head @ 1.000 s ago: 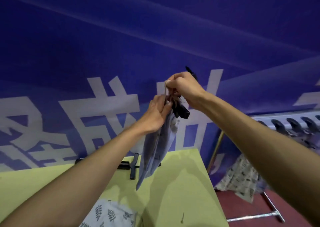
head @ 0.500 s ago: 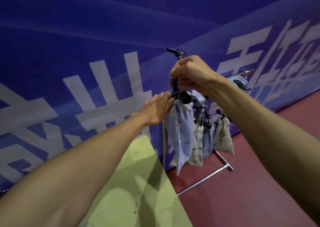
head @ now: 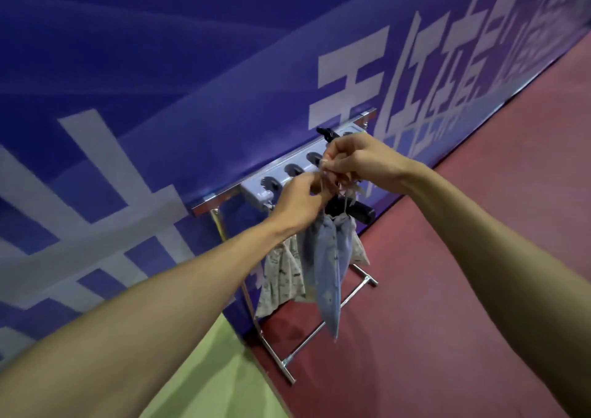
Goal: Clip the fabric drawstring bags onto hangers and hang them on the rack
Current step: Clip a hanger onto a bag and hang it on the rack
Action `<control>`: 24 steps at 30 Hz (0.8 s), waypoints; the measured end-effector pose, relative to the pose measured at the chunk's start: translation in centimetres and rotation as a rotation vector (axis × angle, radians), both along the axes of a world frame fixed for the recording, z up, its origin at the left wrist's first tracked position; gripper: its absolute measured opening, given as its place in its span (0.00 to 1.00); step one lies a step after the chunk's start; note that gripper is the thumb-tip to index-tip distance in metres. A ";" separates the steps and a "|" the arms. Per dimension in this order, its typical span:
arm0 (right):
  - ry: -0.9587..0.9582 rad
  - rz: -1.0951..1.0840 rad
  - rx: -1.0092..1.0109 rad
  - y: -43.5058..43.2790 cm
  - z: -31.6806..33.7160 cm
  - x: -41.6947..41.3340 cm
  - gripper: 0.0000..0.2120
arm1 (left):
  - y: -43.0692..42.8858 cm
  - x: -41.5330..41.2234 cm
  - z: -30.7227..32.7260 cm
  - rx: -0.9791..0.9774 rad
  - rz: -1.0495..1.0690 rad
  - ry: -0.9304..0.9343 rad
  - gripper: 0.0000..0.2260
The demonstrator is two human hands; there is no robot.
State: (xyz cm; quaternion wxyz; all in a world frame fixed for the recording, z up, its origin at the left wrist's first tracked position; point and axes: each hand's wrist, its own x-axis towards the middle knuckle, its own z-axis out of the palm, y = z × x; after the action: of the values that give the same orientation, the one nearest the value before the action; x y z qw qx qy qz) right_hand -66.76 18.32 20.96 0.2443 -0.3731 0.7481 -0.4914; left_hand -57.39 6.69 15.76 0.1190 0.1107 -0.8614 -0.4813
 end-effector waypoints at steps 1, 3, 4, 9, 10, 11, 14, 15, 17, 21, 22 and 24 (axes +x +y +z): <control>-0.010 -0.007 -0.004 0.5 -0.6 -0.8 0.05 | 0.1 -0.8 -0.2 0.021 0.019 0.013 0.09; -0.003 -0.049 0.023 1.5 -1.9 -2.5 0.05 | 0.1 -2.5 -0.8 0.044 0.056 0.027 0.08; 0.002 -0.082 0.049 2.0 -2.5 -3.4 0.05 | -0.1 -3.2 -1.1 0.072 0.060 0.013 0.07; 0.023 -0.238 0.176 2.9 -5.8 -7.5 0.05 | 0.1 -7.1 -2.7 0.349 -0.052 -0.189 0.07; 0.029 -0.252 0.194 2.8 -6.5 -8.4 0.06 | 0.2 -7.9 -3.1 0.415 -0.066 -0.224 0.07; 0.028 -0.266 0.203 2.7 -7.0 -9.2 0.06 | 0.2 -8.7 -3.5 0.462 -0.078 -0.247 0.08; 0.003 -0.297 0.216 2.2 -8.8 -11.4 0.06 | -0.3 -11.1 -4.4 0.460 -0.121 -0.300 0.09; 0.009 -0.312 0.220 1.9 -9.6 -12.3 0.06 | -0.6 -12.2 -4.8 0.418 -0.150 -0.320 0.10; 0.052 -0.361 0.229 1.5 -11.0 -13.6 0.07 | -1.1 -14.1 -5.5 0.349 -0.194 -0.355 0.12; 0.116 -0.476 0.236 0.5 -13.3 -16.3 0.08 | -2.2 -18.0 -7.2 0.352 -0.202 -0.391 0.10; 0.143 -0.495 0.260 0.3 -13.7 -16.9 0.08 | -2.3 -18.7 -7.7 0.358 -0.206 -0.404 0.09; 0.214 -0.536 0.318 0.0 -14.5 -18.4 0.07 | -2.4 -20.4 -8.6 0.349 -0.244 -0.451 0.10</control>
State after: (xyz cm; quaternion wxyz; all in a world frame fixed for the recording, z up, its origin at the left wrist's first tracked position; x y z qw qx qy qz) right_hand -85.18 18.33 6.46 0.0815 -0.1695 0.9085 -0.3731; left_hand -77.81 4.33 7.16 -0.1548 0.1293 -0.7774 -0.5958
